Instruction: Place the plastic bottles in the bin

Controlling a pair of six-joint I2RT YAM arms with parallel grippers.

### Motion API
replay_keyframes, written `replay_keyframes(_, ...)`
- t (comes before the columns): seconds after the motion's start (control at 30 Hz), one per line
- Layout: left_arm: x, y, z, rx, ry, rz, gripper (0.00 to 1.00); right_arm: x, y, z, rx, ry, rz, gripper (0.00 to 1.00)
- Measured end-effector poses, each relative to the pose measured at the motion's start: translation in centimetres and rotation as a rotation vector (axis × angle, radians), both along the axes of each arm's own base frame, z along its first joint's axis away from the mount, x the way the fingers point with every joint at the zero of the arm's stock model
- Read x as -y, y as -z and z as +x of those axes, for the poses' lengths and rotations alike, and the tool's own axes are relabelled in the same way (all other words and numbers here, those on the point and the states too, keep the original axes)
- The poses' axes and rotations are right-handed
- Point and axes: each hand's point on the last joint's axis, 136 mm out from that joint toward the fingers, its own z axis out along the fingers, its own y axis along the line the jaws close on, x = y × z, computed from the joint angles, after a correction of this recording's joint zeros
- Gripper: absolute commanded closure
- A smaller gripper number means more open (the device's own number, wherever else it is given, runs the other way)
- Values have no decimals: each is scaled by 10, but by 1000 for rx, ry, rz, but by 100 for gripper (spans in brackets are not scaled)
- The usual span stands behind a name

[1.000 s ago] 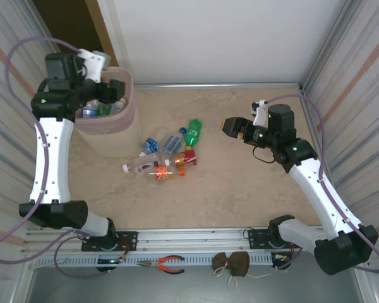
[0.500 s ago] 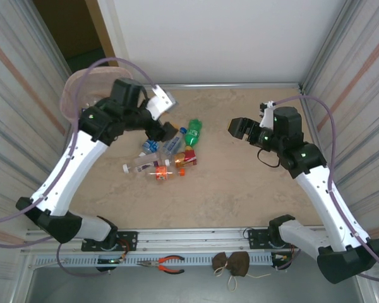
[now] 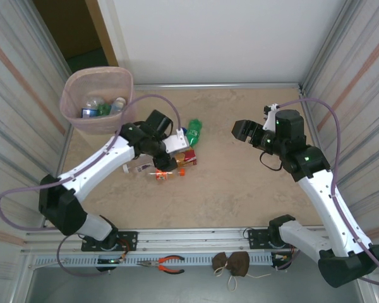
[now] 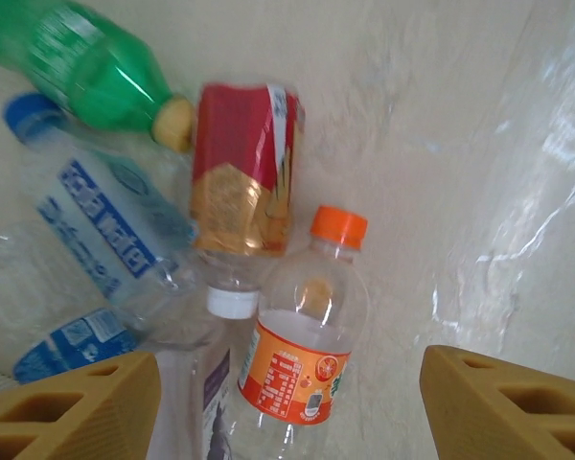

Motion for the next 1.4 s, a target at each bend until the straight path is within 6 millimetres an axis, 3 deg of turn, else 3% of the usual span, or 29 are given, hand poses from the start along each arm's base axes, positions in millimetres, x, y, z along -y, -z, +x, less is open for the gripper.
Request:
replay_keyframes(0.2,-2,53,-5,-18,57,185,24,0,0,0,-1,-1,0,18)
replay_keyframes(0.6,-11,83,-1,-39,63,290,23,-5,-1,-3,-1,-26,9,18)
replay_keyframes(0.87,-19,124,-10,-166,76,405,27,-10,3,-6,-18,-39,19,18)
replay_keyframes(1.4,-22,133,-15,-227,73,444,44,-9,6,-8,-21,-35,18,18)
